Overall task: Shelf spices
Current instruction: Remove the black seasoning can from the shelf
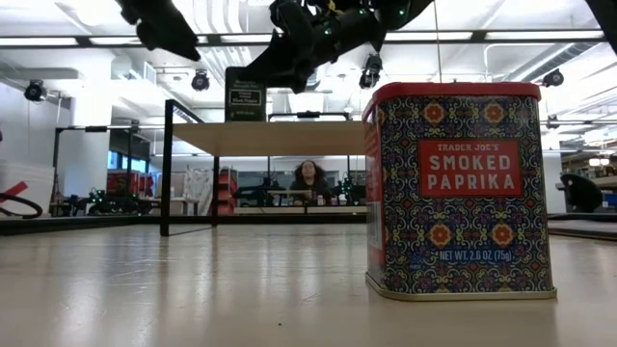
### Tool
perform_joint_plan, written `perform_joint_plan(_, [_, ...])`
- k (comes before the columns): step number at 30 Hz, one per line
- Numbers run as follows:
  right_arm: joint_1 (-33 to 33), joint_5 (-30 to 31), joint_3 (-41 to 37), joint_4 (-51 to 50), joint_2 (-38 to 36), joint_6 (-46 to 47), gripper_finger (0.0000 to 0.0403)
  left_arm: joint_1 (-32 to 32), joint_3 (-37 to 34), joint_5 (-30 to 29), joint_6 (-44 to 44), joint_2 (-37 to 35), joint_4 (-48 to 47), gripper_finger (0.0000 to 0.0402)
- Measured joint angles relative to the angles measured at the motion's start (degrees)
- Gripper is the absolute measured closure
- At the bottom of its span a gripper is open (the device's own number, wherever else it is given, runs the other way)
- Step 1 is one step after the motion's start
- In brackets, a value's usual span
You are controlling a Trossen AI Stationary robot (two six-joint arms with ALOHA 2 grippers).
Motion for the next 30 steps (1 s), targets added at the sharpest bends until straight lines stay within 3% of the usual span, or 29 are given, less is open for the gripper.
perform_joint_plan(10, [0.02, 0.06, 0.00, 0.09, -2.55, 0.14, 0.0273, -5.53, -2.29, -0.04, -6.84, -5.68, 1.86, 0.0157])
perform_joint_plan(30, [5.42, 0.09, 0.02, -7.12, -7.14, 2.26, 0.0287, -11.98, -7.36, -1.66, -12.92, -5.91, 4.40, 0.0159])
